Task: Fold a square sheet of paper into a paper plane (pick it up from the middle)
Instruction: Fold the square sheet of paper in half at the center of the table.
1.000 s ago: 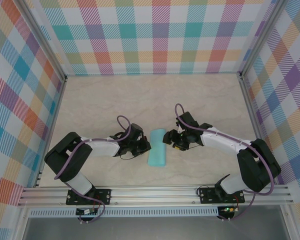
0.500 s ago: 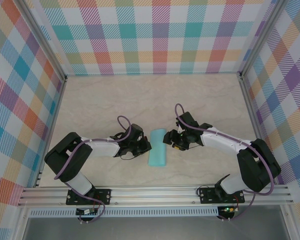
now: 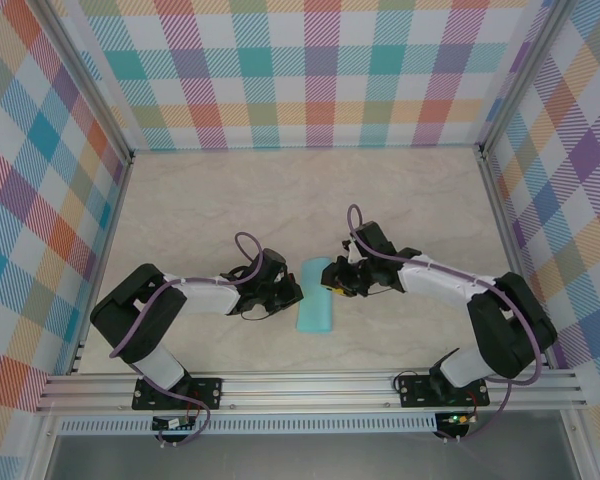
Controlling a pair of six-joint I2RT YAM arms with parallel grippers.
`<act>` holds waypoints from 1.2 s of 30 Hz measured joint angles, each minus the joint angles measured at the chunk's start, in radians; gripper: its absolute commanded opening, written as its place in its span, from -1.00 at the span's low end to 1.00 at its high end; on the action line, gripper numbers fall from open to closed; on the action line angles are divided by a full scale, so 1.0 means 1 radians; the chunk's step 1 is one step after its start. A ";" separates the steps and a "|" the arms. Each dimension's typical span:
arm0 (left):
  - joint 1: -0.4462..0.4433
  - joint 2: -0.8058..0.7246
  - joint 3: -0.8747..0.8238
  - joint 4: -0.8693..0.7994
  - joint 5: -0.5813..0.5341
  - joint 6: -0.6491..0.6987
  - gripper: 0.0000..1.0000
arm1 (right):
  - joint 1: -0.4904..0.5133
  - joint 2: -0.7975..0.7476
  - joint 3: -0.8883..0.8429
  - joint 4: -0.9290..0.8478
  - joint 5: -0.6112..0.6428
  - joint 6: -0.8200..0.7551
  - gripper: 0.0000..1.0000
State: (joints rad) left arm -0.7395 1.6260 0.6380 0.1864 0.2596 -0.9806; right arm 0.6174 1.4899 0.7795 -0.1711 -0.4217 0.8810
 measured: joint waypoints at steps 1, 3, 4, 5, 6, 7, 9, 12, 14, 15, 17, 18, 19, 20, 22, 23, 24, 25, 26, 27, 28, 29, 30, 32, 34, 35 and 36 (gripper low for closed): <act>0.000 0.000 0.000 0.000 0.000 0.000 -0.96 | 0.000 0.016 0.000 0.018 -0.013 0.002 -0.47; 0.000 0.000 0.000 0.000 0.000 0.000 -0.96 | 0.000 0.041 0.000 0.040 -0.029 0.003 -0.47; 0.000 0.000 0.000 0.000 0.000 0.000 -0.96 | 0.000 0.052 0.000 0.050 -0.038 0.002 -0.47; 0.000 0.000 0.000 0.000 0.000 0.000 -0.96 | 0.000 0.060 0.000 0.058 -0.044 0.002 -0.47; 0.000 0.000 0.000 0.000 0.000 0.000 -0.96 | 0.000 0.067 0.000 0.064 -0.049 0.002 -0.47; 0.000 0.000 0.000 0.000 0.000 0.001 -0.96 | 0.000 0.075 0.000 0.069 -0.053 0.002 -0.46; 0.000 0.001 0.000 0.000 0.000 0.001 -0.96 | 0.000 0.088 0.000 0.075 -0.056 0.002 -0.45; 0.000 0.001 0.000 0.000 0.000 0.001 -0.96 | -0.002 0.102 -0.003 0.081 -0.056 0.002 -0.44; 0.000 0.001 0.000 0.000 0.000 0.001 -0.96 | -0.003 0.105 -0.015 0.090 -0.056 0.002 -0.43; 0.000 0.001 0.000 0.000 0.000 0.001 -0.96 | -0.007 0.105 -0.023 0.095 -0.057 0.002 -0.43; 0.000 0.002 0.000 0.000 0.000 0.003 -0.96 | -0.011 0.111 -0.035 0.103 -0.060 0.002 -0.43; 0.000 0.002 0.000 0.000 0.000 0.004 -0.96 | -0.014 0.117 -0.038 0.106 -0.061 0.002 -0.43; 0.000 0.002 0.000 0.000 0.000 0.004 -0.96 | -0.016 0.124 -0.042 0.113 -0.062 0.002 -0.43; 0.000 0.002 0.000 0.000 0.000 0.004 -0.96 | -0.017 0.132 -0.049 0.124 -0.063 0.002 -0.43; 0.000 0.002 0.000 0.000 0.000 0.004 -0.96 | -0.021 0.142 -0.065 0.138 -0.062 0.001 -0.42; 0.000 0.002 0.000 0.000 0.000 0.004 -0.96 | -0.022 0.147 -0.074 0.144 -0.062 0.001 -0.42; 0.000 0.003 0.000 0.000 0.000 0.004 -0.96 | -0.022 0.151 -0.081 0.148 -0.062 0.000 -0.42; 0.000 0.004 0.000 0.001 0.000 0.004 -0.96 | -0.023 0.154 -0.089 0.152 -0.062 -0.002 -0.42; 0.000 0.005 0.000 0.002 0.000 0.005 -0.96 | -0.024 0.157 -0.098 0.161 -0.064 -0.002 -0.41; 0.000 0.006 0.000 0.003 0.000 0.005 -0.96 | -0.025 0.157 -0.103 0.171 -0.069 -0.004 -0.41; 0.000 0.006 0.000 0.004 0.000 0.005 -0.96 | -0.028 0.157 -0.108 0.181 -0.074 -0.005 -0.40; 0.000 0.006 0.000 0.004 0.000 0.004 -0.96 | -0.030 0.156 -0.113 0.191 -0.078 -0.005 -0.40; 0.000 0.006 0.000 0.004 0.000 0.004 -0.96 | -0.030 0.156 -0.116 0.197 -0.081 -0.006 -0.39; 0.000 0.007 0.000 0.004 0.000 0.005 -0.96 | -0.034 0.156 -0.119 0.203 -0.089 -0.006 -0.38; 0.000 0.007 0.000 0.004 0.000 0.005 -0.96 | -0.034 0.153 -0.123 0.210 -0.093 -0.006 -0.37; 0.000 0.007 0.000 0.005 0.000 0.005 -0.96 | -0.034 0.147 -0.128 0.215 -0.092 -0.006 -0.37; 0.000 0.007 0.000 0.005 0.000 0.005 -0.97 | -0.034 0.141 -0.131 0.215 -0.091 -0.006 -0.36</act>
State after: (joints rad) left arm -0.7395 1.6333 0.6384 0.1913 0.2600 -0.9756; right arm 0.5835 1.6310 0.6487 0.0441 -0.5129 0.8749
